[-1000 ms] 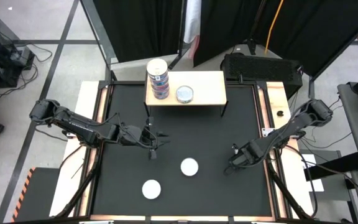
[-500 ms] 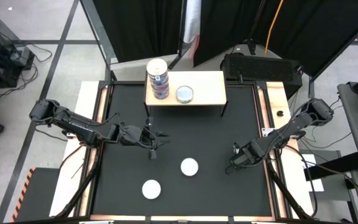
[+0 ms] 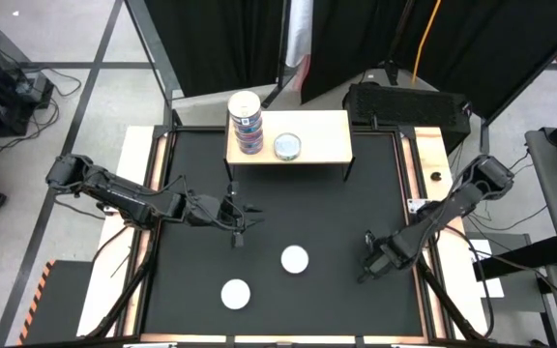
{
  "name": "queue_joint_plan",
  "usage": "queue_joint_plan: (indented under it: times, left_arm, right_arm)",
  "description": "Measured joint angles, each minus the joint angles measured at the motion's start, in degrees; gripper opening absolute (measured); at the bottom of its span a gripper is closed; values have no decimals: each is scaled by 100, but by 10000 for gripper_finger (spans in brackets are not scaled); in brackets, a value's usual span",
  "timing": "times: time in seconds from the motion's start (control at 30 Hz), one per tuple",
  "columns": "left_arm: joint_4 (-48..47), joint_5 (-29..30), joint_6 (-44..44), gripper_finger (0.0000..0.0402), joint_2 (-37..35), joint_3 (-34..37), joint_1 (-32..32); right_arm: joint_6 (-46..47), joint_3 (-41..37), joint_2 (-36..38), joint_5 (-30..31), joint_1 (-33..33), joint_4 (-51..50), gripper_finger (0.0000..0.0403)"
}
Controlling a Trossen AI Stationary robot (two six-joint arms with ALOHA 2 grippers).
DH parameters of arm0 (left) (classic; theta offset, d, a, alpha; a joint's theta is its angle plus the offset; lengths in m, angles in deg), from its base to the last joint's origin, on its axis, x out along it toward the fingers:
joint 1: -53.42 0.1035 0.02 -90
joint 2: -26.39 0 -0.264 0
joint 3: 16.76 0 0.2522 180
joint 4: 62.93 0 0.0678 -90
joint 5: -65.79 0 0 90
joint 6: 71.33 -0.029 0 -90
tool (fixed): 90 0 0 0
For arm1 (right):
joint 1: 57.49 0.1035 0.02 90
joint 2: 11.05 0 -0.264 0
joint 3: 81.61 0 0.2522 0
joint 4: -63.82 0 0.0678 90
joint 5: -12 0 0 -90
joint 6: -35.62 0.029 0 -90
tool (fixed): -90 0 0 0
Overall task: Stack canned seafood by type on shelf
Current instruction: Stack the green tuna can on top of the other green tuna can on the shelf
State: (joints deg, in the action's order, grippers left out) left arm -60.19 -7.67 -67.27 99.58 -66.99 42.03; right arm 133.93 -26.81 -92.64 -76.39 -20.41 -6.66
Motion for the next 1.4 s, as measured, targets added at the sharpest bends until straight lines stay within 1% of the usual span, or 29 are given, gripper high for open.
queue_joint_plan:
  times: [0.23, 0.4, 0.5, 0.6, 0.7, 0.8, 0.87, 1.0, 1.1, 1.17, 1.23, 1.4]
  left_arm:
    - [-1, 0, -1, 123, 0, 0, 2]
    - [2, 0, 1, 123, 0, -2, 1]
    - [1, 0, 1, 123, 0, -2, 2]
    - [-5, 0, 1, 123, 0, -2, 2]
    - [-3, 0, 1, 123, 0, -2, 1]
    - [2, 0, 1, 123, 0, -2, 2]
    - [7, 0, 1, 123, 0, -2, 2]
    - [144, 0, -4, 123, 2, -3, 2]
    - [270, 0, -6, 123, 1, -4, 2]
    - [254, 0, -8, 123, 2, -23, 1]
    - [228, 0, -5, 123, 2, -49, 2]
    - [226, 0, -5, 123, 2, -59, 2]
  right_arm:
    - [226, 8, -506, 16, 297, 366, 0]
    - [488, 17, -536, 146, 532, 423, 0]
    - [531, 164, -432, 122, 681, 409, 0]
    - [259, 419, -299, 36, 764, 357, 0]
    - [-226, 863, -142, -58, 806, 266, 0]
    - [-969, 1407, -7, -65, 811, 3, 0]
    - [-1636, 1834, 22, 107, 780, -362, 6]
    - [-3572, 2540, -3, 486, 559, -1411, 42]
    - [-5172, 2734, -3, 921, 373, -1801, 82]
    - [-6069, 2739, -3, 1050, 216, -2028, 114]
    - [-6656, 2707, -3, 1015, -36, -2185, 149]
    - [-7659, 2548, -5, 673, -579, -2112, 242]
